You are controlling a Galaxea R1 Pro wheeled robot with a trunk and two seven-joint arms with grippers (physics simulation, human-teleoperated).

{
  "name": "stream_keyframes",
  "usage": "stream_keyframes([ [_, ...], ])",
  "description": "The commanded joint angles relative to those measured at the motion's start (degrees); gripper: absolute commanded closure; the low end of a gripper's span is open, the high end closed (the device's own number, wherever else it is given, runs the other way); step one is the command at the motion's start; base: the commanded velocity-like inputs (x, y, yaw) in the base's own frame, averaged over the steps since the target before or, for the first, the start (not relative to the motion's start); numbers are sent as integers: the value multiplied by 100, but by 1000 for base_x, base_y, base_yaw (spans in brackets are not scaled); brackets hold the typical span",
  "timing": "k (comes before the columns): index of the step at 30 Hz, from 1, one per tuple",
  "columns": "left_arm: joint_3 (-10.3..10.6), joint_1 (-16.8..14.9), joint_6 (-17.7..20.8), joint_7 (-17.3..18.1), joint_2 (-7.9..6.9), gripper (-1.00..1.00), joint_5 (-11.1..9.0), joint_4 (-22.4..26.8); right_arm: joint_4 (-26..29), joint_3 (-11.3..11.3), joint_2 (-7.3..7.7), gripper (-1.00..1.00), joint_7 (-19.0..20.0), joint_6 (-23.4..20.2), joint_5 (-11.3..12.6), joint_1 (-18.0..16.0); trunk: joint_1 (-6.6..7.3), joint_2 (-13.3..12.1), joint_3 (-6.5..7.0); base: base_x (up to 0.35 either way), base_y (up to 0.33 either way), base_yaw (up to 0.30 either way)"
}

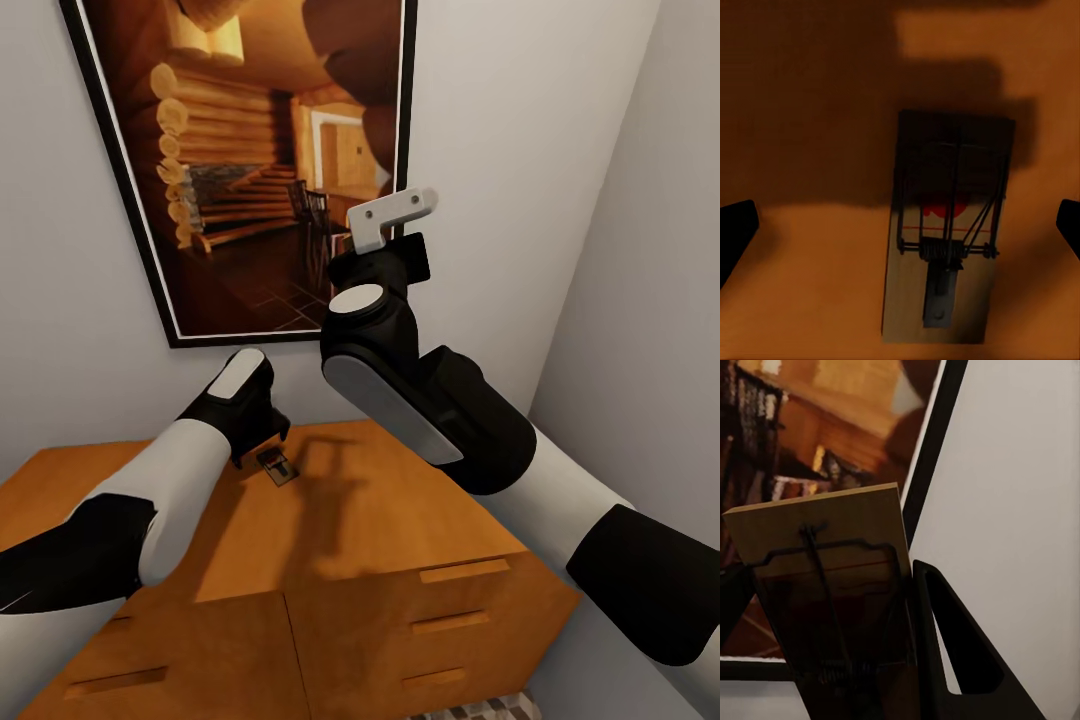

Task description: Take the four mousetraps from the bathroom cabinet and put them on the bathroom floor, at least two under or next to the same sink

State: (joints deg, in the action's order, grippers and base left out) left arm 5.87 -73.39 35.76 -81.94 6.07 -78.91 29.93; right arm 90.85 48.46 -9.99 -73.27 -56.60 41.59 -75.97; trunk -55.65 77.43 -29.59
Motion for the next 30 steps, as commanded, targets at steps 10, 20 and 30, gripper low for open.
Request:
stream_keyframes([
  [10,29,-23,36,-173,4,-100,-36,-22,3,5,-1,100,-56,-27,61,-6,0,4,-7,0,0,0],
  [20,28,-26,23,-228,31,-100,0,16,3,5,-1,100,-56,-27,64,-7,0,4,-7,0,0,0],
  [30,28,-26,20,-293,40,-100,-4,35,3,5,-1,100,-56,-27,63,-6,0,4,-7,0,0,0],
])
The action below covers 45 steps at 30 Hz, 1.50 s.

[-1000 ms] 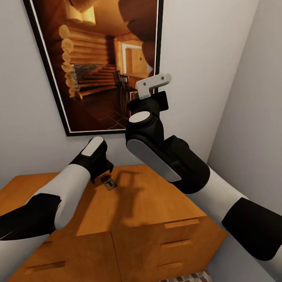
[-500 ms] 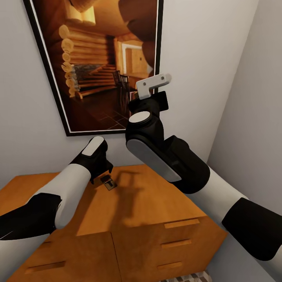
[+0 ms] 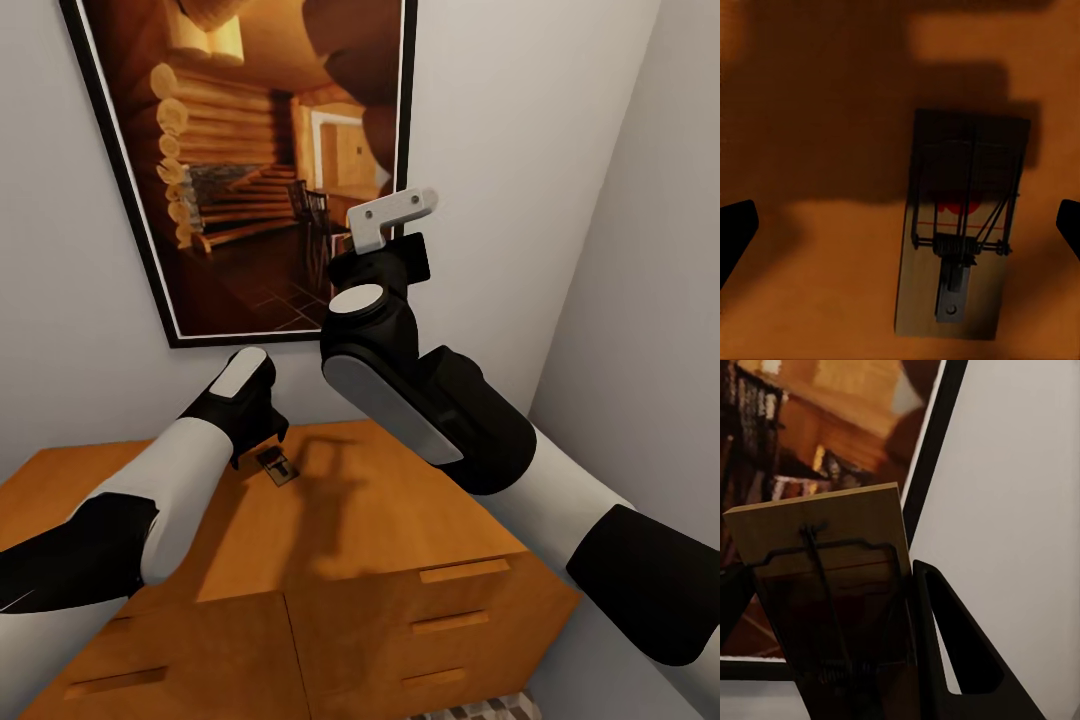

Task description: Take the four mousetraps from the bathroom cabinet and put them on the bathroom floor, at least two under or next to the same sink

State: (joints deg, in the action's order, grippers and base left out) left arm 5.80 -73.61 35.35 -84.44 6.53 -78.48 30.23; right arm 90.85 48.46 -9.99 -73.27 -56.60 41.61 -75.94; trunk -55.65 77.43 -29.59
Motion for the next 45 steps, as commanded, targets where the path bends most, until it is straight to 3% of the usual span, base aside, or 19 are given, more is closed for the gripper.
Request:
stream_keyframes([
  [1,35,-4,60,-47,-6,-100,-46,6,3,5,-1,100,-55,-27,60,-9,0,4,-7,0,0,0],
  [9,35,-4,-4,-73,-5,-100,-41,3,3,5,-1,100,-55,-27,59,-9,0,4,-7,0,0,0],
  [20,35,-4,-219,-364,2,-100,-67,7,3,5,-1,100,-55,-27,60,-9,0,4,-7,0,0,0],
  [45,27,-4,-252,-415,16,-100,-80,21,3,5,-1,100,-56,-28,60,-11,0,4,-7,0,0,0],
])
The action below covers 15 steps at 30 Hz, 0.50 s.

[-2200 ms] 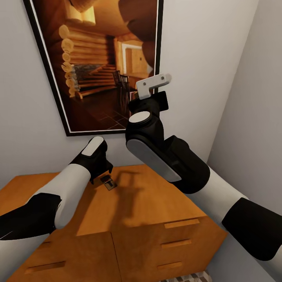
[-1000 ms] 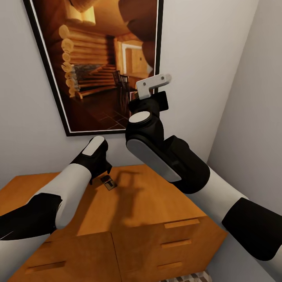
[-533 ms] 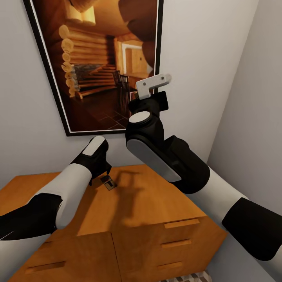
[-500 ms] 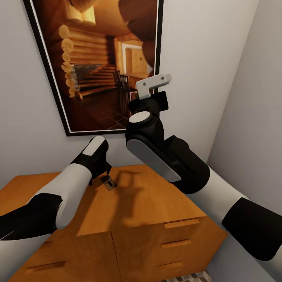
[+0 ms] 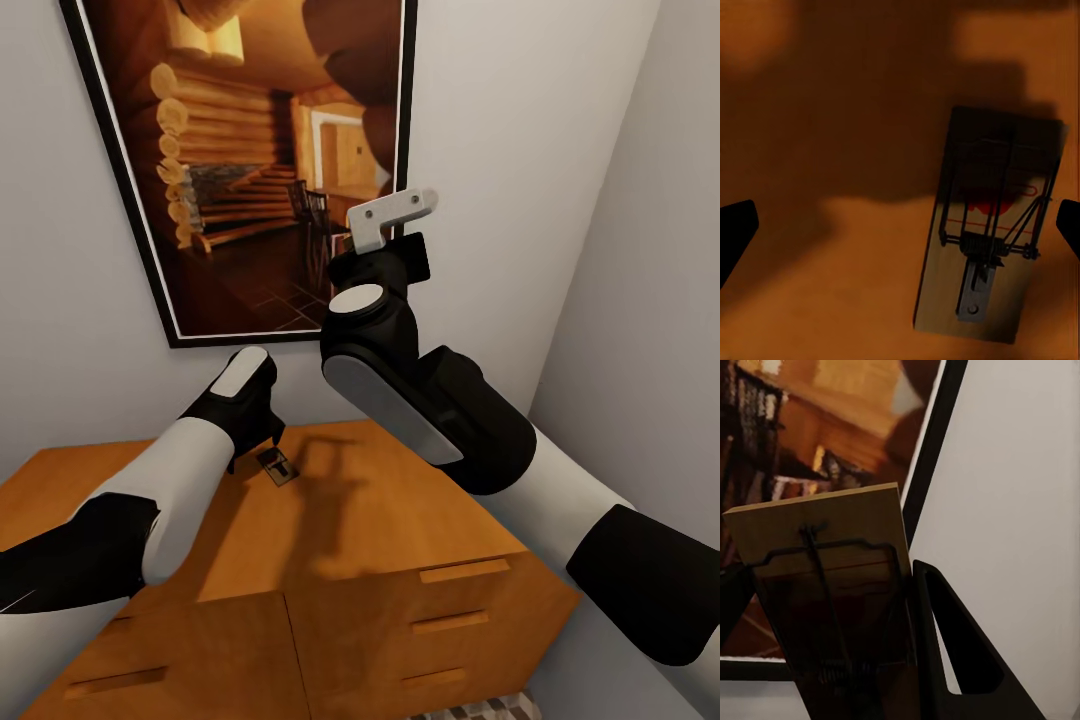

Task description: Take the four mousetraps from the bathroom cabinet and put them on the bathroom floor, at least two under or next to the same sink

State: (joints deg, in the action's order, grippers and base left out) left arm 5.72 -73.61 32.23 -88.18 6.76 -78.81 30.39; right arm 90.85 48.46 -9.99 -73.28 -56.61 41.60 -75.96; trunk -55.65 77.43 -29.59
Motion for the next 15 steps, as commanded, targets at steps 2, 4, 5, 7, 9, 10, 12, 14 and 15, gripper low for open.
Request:
stream_keyframes([
  [2,35,-4,71,-26,-7,-100,-48,21,3,5,-1,100,-55,-26,60,-10,0,4,-7,0,0,0],
  [4,35,-4,80,-12,-7,-100,-47,44,3,5,-1,100,-55,-26,60,-10,0,4,-7,0,0,0],
  [5,34,-2,85,-8,-7,-100,-47,53,3,5,-1,100,-55,-26,59,-9,0,4,-7,0,0,0],
  [7,34,-3,93,-2,-7,-100,-47,61,3,5,-1,100,-55,-26,59,-9,0,4,-7,0,0,0],
  [9,34,-3,108,4,-6,-100,-47,73,3,5,-1,100,-55,-26,59,-8,0,4,-7,0,0,0],
  [10,34,-4,113,8,-6,-100,-47,76,3,5,-1,100,-55,-26,59,-9,0,4,-7,0,0,0],
  [12,34,-4,119,10,-7,-100,-47,79,3,5,-1,100,-55,-26,59,-9,0,4,-7,0,0,0],
  [14,34,-4,124,12,-7,-100,-47,81,3,5,-1,100,-55,-26,61,-8,0,4,-7,0,0,0],
  [15,34,-4,128,15,-7,-100,-47,83,3,5,-1,100,-55,-26,60,-10,0,4,-7,0,0,0],
])
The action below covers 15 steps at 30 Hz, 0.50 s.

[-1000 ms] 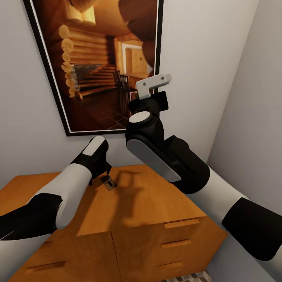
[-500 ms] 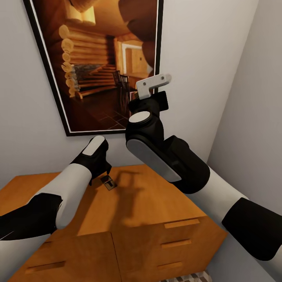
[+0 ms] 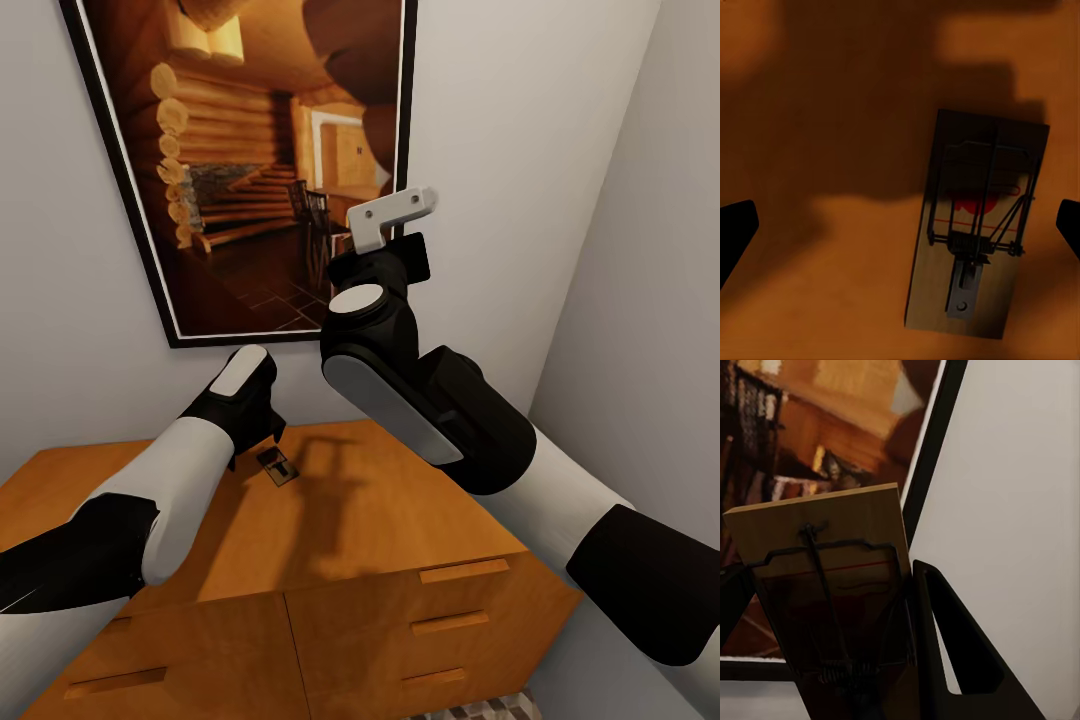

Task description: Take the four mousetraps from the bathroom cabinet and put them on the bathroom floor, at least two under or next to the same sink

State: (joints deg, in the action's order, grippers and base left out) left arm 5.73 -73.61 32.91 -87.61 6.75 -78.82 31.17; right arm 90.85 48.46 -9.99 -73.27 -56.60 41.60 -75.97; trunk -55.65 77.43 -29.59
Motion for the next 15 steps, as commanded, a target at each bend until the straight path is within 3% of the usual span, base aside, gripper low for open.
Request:
stream_keyframes([
  [1,33,-4,63,-41,-6,-100,-46,6,3,5,-1,100,-55,-27,60,-8,0,4,-7,0,0,0],
  [15,33,-3,81,-39,-8,-100,-92,12,3,5,-1,100,-55,-27,61,-7,0,4,-7,0,-4,0],
])
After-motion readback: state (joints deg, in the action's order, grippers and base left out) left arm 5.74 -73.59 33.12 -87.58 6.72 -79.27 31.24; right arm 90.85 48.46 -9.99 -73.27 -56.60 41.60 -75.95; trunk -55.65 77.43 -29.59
